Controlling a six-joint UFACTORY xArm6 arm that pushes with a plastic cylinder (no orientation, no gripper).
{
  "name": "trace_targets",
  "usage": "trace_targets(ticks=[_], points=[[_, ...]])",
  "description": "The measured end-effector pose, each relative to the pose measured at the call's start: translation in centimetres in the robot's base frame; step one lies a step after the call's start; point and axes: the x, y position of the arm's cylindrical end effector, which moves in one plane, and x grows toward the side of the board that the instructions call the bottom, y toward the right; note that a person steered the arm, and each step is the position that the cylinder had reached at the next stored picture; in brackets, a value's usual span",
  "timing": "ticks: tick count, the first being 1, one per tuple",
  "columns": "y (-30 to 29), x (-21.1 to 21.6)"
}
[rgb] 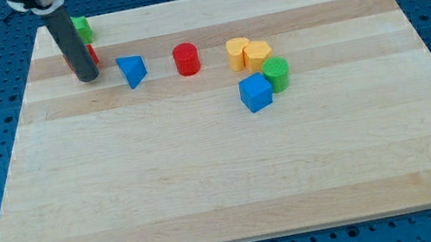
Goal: Push the red star to the green star
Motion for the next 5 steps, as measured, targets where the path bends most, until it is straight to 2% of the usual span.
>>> trace_targets(ticks=[1,3,5], points=[[1.2,-1.1],[-1.7,-3.0],[-2.4,-0.1]])
